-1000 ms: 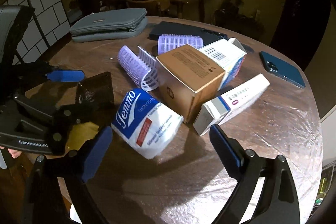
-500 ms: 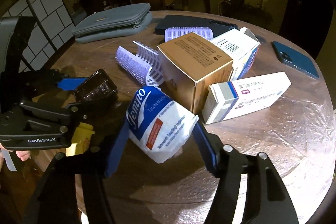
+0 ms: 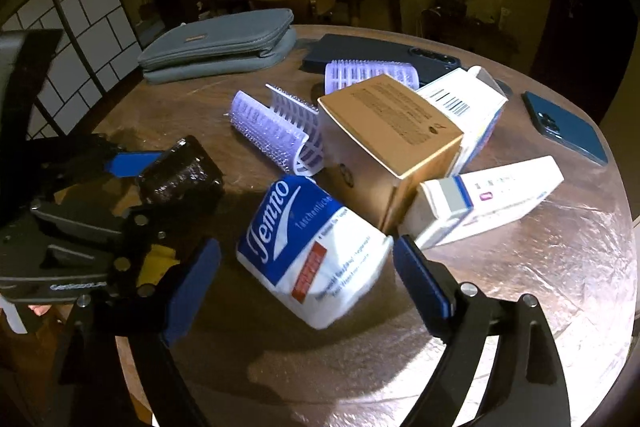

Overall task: Collect trash
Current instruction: 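Grasp the dark square tray with the left tool while the right tool grasps the Tempo tissue pack, then carry the tray and tissue pack with both tools over the white bin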

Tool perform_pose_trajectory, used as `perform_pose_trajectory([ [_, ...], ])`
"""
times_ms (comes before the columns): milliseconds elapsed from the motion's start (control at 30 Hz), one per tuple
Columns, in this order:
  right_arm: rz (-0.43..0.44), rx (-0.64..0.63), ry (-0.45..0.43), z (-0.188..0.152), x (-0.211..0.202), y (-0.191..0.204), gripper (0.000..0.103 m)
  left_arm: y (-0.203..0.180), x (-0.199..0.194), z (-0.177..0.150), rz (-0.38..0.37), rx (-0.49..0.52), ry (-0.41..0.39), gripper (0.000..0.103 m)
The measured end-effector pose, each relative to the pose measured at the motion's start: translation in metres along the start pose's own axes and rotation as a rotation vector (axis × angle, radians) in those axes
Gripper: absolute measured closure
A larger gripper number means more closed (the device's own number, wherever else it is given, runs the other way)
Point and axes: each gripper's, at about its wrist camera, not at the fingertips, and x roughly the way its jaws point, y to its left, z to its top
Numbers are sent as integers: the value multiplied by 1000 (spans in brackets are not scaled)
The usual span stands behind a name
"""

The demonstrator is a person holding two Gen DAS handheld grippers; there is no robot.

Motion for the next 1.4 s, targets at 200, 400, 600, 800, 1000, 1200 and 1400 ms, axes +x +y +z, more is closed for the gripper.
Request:
perform_pose_trajectory([
  [200,-32,-14,7,6,12,4,22,12,-1,0,18,-15,2,46],
  [400,-33,-18,-3,5,9,2,37,14,-2,-1,23,-23,-4,46],
  [600,-46,-40,-16,3,0,4,38,13,-3,0,25,-24,-8,46],
  [800,-63,-51,-30,-1,-16,3,38,10,-8,0,24,-27,-18,46],
  [1000,-78,-65,-37,-9,-31,-1,38,6,-18,-1,21,-26,-28,46],
  [1200,-81,-75,-35,-22,-44,-4,38,-3,-32,-4,18,-18,-44,46],
  [1400,-80,-80,-28,-35,-55,-7,38,-17,-46,-12,17,-7,-51,46],
])
